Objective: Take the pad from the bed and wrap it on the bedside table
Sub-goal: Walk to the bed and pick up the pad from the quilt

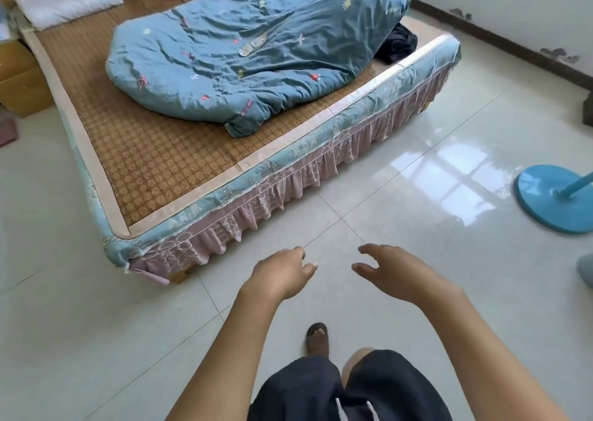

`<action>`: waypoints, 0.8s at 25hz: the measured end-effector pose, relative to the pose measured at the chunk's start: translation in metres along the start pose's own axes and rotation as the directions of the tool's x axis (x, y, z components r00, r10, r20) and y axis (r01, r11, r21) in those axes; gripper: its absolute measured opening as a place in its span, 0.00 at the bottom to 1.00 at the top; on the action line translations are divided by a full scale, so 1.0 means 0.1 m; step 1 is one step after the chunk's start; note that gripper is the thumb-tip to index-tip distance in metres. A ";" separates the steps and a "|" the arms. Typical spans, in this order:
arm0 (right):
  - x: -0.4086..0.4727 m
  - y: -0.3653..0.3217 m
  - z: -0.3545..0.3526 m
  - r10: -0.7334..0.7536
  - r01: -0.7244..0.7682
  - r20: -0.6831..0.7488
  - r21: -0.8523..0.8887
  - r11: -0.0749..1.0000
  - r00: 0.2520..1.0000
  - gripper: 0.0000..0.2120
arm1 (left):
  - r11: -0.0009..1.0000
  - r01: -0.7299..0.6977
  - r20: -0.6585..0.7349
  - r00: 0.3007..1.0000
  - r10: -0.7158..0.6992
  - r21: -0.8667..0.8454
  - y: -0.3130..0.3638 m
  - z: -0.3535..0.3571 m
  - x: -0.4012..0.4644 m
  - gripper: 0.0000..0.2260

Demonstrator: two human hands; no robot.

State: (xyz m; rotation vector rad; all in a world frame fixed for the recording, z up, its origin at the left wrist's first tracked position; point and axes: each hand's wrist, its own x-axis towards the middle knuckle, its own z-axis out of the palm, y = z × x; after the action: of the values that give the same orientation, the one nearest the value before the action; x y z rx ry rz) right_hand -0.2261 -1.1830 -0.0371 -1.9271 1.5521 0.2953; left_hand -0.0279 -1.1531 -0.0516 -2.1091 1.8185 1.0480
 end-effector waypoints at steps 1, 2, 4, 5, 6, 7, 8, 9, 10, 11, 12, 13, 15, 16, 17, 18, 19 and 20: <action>0.17 0.01 -0.13 -0.001 0.001 0.005 0.004 1.000 1.000 0.24 | 1.000 0.008 0.011 1.000 -0.008 -0.008 0.03 -0.12 0.17 0.20; 0.33 0.03 -0.26 -0.005 0.005 0.013 0.006 1.000 1.000 0.24 | 1.000 0.015 0.020 1.000 -0.014 -0.011 0.07 -0.23 0.34 0.20; 0.66 0.06 -0.51 -0.013 0.013 0.034 0.022 1.000 0.999 0.24 | 0.999 0.030 0.037 0.999 -0.029 -0.019 0.17 -0.45 0.66 0.20; 0.83 0.09 -0.63 -0.019 0.018 0.038 0.026 1.000 0.999 0.24 | 0.999 0.034 0.041 0.999 -0.033 -0.020 0.21 -0.55 0.82 0.20; 1.00 0.11 -0.75 -0.023 0.022 0.043 0.024 0.999 0.999 0.23 | 0.999 0.036 0.045 0.998 -0.035 -0.020 0.26 -0.64 0.98 0.21; 1.20 0.15 -0.88 -0.025 0.024 0.053 0.023 0.999 0.998 0.23 | 0.999 0.044 0.052 0.998 -0.043 -0.024 0.32 -0.74 1.17 0.21; 1.42 0.18 -1.02 -0.029 0.028 0.060 0.022 0.999 0.998 0.23 | 0.998 0.056 0.059 0.997 -0.055 -0.028 0.38 -0.84 1.36 0.21; 1.64 0.22 -1.17 -0.041 0.040 0.063 0.016 0.999 0.997 0.23 | 0.997 0.068 0.062 0.996 -0.066 -0.034 0.46 -0.94 1.55 0.22; 1.87 0.26 -1.33 -0.062 0.062 0.062 0.007 0.998 0.996 0.23 | 0.996 0.076 0.060 0.996 -0.073 -0.045 0.54 -1.06 1.74 0.22; 2.11 0.30 -1.49 -0.088 0.089 0.065 -0.002 0.996 0.994 0.23 | 0.994 0.087 0.055 0.995 -0.084 -0.064 0.63 -1.18 1.93 0.22; 2.34 0.33 -1.68 -0.119 0.120 0.073 -0.013 0.993 0.990 0.23 | 0.990 0.104 0.049 0.994 -0.100 -0.091 0.72 -1.32 2.12 0.22; 2.54 0.35 -1.85 -0.150 0.153 0.083 -0.032 0.988 0.985 0.23 | 0.987 0.115 0.044 0.993 -0.110 -0.113 0.80 -1.45 2.27 0.21; 2.90 0.37 -2.18 -0.205 0.211 0.091 -0.069 0.975 0.975 0.22 | 0.981 0.133 0.047 0.991 -0.128 -0.139 0.96 -1.70 2.55 0.20; 3.10 0.37 -2.36 -0.230 0.236 0.081 -0.075 0.969 0.970 0.22 | 0.977 0.148 0.039 0.989 -0.144 -0.155 1.02 -1.84 2.72 0.19; 3.26 0.36 -2.51 -0.247 0.253 0.074 -0.079 0.964 0.966 0.21 | 0.973 0.156 0.025 0.988 -0.154 -0.167 1.07 -1.97 2.86 0.18; 3.39 0.35 -2.62 -0.256 0.262 0.073 -0.082 0.962 0.964 0.20 | 0.973 0.157 0.008 0.987 -0.158 -0.168 1.10 -2.08 2.97 0.17; 3.59 0.34 -2.76 -0.260 0.266 0.083 -0.086 0.960 0.962 0.20 | 0.970 0.170 -0.005 0.985 -0.173 -0.174 1.12 -2.21 3.14 0.17; 3.78 0.32 -2.87 -0.266 0.274 0.095 -0.087 0.958 0.959 0.19 | 0.964 0.185 -0.010 0.982 -0.190 -0.192 1.14 -2.32 3.30 0.16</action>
State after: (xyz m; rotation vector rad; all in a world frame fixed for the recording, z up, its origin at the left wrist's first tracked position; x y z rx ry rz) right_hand -0.2124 -1.6585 -0.0307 -2.1465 1.2226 0.3337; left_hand -0.0369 -1.5715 -0.0417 -2.3614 1.5462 1.1891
